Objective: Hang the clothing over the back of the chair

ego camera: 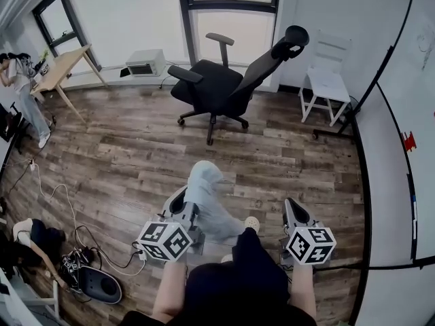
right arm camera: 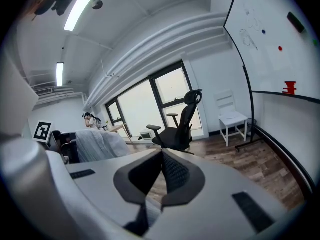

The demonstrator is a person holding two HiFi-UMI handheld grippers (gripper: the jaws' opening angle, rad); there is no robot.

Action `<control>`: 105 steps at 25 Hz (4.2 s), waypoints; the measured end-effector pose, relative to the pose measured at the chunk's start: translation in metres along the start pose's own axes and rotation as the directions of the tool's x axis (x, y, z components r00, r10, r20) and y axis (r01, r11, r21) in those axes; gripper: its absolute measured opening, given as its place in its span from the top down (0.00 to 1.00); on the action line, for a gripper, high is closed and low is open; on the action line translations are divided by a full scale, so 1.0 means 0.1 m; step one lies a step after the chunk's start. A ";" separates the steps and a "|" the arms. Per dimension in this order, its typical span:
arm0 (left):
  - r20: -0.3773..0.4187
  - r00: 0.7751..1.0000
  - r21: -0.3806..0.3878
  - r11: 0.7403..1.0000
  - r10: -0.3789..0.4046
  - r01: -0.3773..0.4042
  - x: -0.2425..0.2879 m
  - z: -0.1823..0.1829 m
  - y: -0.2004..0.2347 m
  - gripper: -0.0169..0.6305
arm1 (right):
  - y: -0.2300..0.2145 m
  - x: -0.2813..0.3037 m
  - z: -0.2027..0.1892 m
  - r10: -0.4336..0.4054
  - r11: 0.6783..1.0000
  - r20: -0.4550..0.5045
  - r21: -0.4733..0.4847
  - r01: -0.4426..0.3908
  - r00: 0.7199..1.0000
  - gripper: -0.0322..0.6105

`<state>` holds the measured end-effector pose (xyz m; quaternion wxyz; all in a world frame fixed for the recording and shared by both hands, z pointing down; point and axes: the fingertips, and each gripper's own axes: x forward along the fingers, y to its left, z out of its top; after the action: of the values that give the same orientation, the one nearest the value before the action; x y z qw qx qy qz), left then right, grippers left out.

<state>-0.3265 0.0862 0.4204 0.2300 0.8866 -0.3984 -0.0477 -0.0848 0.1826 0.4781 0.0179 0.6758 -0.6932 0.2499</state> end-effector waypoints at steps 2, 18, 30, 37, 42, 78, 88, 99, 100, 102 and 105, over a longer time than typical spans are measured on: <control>0.002 1.000 0.001 1.000 0.002 -0.002 0.17 0.04 0.01 0.95 | -0.10 0.11 0.08 0.000 1.000 -0.001 0.000 0.000 1.000 0.95; 0.024 0.999 0.000 1.000 0.022 -0.022 1.50 0.25 0.05 0.95 | -0.88 1.06 0.74 0.018 1.000 -0.016 -0.003 -0.018 1.000 0.95; 0.032 0.997 -0.022 0.997 0.076 -0.075 1.91 0.35 0.24 0.95 | -0.98 1.63 1.01 0.075 0.997 -0.040 -0.016 -0.076 0.996 0.95; 0.077 0.992 -0.014 0.995 0.096 -0.096 2.10 0.52 0.30 0.95 | -1.04 1.89 1.21 0.114 0.993 -0.023 -0.034 -0.115 0.993 0.95; 0.097 0.988 -0.015 0.993 0.120 -0.119 2.15 0.45 0.31 0.95 | -1.13 2.00 1.26 0.136 0.989 -0.025 -0.055 -0.137 0.990 0.95; 0.076 0.987 -0.057 0.989 0.140 -0.136 3.81 1.09 1.16 0.95 | -1.42 3.73 2.17 0.128 0.990 -0.048 -0.046 -0.130 0.991 0.95; 0.062 0.991 -0.063 0.992 0.116 -0.112 4.24 1.28 1.46 0.95 | -1.37 4.17 2.37 0.107 0.993 -0.044 -0.048 -0.109 0.993 0.95; 0.036 0.997 -0.041 0.997 0.067 -0.066 4.86 1.48 1.74 0.95 | -1.61 4.48 2.61 0.028 0.999 -0.018 -0.037 -0.029 0.999 0.95; 0.034 0.998 -0.036 0.998 0.060 -0.059 4.92 1.51 1.76 0.95 | -1.63 4.51 2.63 0.024 0.999 -0.015 -0.036 -0.024 1.000 0.95; 0.035 0.998 -0.024 0.999 0.049 -0.048 5.04 1.58 1.80 0.95 | -1.67 4.57 2.67 0.016 0.999 -0.009 -0.034 -0.016 1.000 0.95; 0.050 0.998 -0.007 0.999 0.031 -0.031 5.25 1.72 1.83 0.95 | -1.77 4.67 2.77 -0.002 0.999 0.003 -0.033 0.002 1.000 0.95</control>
<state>-0.1421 -0.4657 0.4005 0.2235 0.8781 -0.4177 -0.0677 0.1287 -0.3463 0.4625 0.0281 0.6764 -0.6967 0.2373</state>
